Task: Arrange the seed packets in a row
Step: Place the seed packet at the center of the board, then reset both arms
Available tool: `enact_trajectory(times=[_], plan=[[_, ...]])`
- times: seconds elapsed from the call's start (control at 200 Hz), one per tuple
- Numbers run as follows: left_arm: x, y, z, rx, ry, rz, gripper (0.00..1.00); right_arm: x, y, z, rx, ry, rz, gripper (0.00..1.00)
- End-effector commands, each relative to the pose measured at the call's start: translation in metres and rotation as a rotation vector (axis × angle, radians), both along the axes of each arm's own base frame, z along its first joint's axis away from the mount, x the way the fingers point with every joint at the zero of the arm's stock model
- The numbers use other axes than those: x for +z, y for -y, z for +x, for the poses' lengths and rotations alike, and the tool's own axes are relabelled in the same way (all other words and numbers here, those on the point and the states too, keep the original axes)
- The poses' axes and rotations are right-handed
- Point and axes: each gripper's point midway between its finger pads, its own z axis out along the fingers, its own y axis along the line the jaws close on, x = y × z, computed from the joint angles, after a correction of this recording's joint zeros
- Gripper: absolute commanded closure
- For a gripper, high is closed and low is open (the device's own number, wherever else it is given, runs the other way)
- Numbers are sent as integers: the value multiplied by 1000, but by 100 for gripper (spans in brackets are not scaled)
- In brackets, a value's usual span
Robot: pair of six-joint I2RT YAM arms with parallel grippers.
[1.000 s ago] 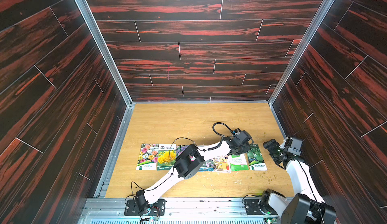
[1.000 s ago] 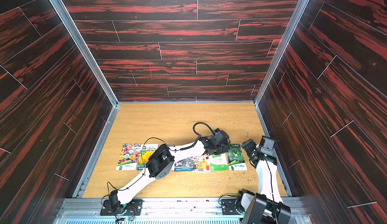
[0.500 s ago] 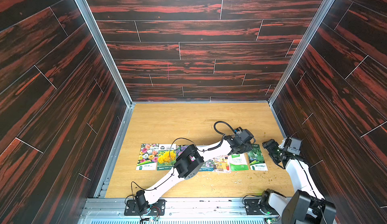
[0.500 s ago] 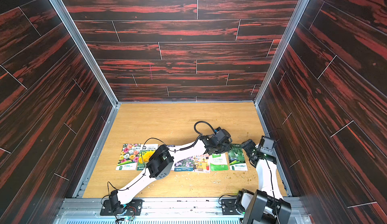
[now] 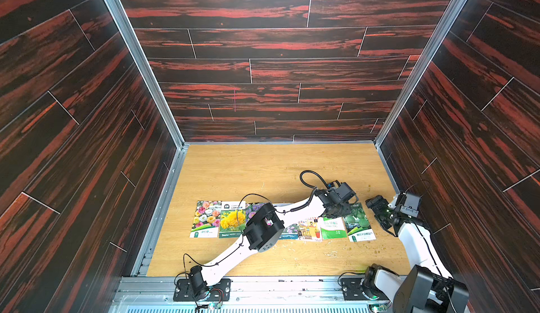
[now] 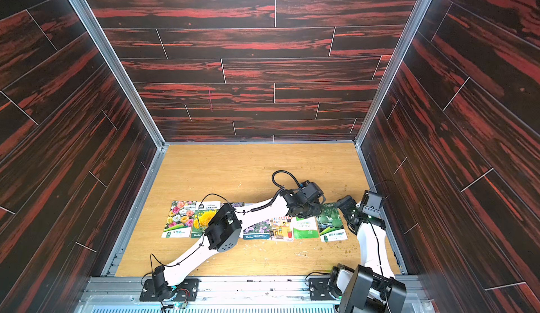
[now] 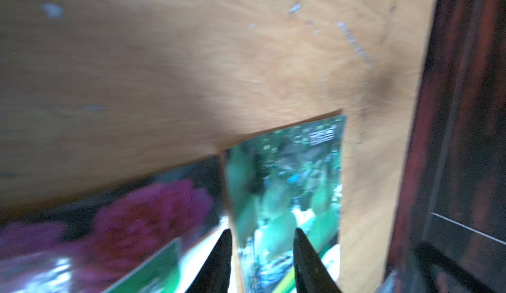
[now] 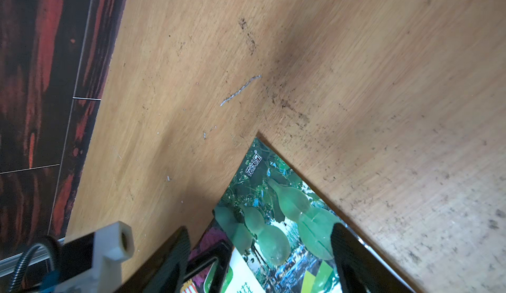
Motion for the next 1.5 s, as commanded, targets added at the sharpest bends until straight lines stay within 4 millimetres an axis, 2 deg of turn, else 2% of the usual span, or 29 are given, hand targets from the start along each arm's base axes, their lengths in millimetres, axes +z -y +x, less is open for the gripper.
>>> enact_trajectory(times=[0.0, 0.075, 0.175, 0.256, 0.351, 0.416, 0.466, 0.521, 0.611, 0.782, 0.822, 0.877, 0.942, 1.022, 1.102, 1.227, 1.388, 1.498], plan=[[36, -18, -5, -21, 59, 57, 58, -6, -2, -2, 4, -5, 14, 17], [47, -22, 1, -21, 102, 65, 57, -6, -3, -3, 7, -4, 17, 17], [76, -25, 7, -45, 186, 62, 57, -4, -4, -3, 12, 3, 16, 17], [109, -31, 13, -65, 273, 61, 56, -2, -4, -2, 18, 13, 14, 17], [153, -48, 19, -106, 400, 92, 56, 0, -9, 1, 45, 28, 34, 17], [175, -69, 27, -115, 478, 151, 55, -1, -15, 5, 74, 35, 60, 17], [189, -94, 35, -107, 516, 208, 53, -2, -21, 8, 97, 41, 91, 16], [198, -125, 47, -104, 544, 268, 50, -2, -27, 12, 121, 47, 108, 16], [208, -189, 71, -80, 589, 385, 44, 9, -36, 20, 163, 78, 86, 16], [200, -334, 103, 103, 543, 560, 9, 40, -52, 36, 219, 134, -100, 13], [206, -368, 106, 174, 562, 571, 1, 46, -60, 41, 245, 146, -138, 11], [205, -410, 110, 261, 585, 616, 0, 51, -70, 50, 277, 164, -179, 2], [202, -464, 109, 382, 596, 724, 0, 54, -78, 59, 299, 187, -207, 1], [200, -512, 111, 481, 618, 797, 0, 62, -83, 69, 314, 251, -231, 1], [190, -550, 112, 543, 609, 810, 0, 75, -83, 74, 327, 338, -279, 1], [169, -598, 110, 611, 568, 869, 0, 89, -83, 72, 376, 432, -497, 1], [135, -637, 104, 644, 497, 904, 0, 70, -65, 66, 332, 386, -609, 1], [116, -665, 95, 721, 460, 896, 0, 67, -46, 63, 251, 371, -704, 1]])
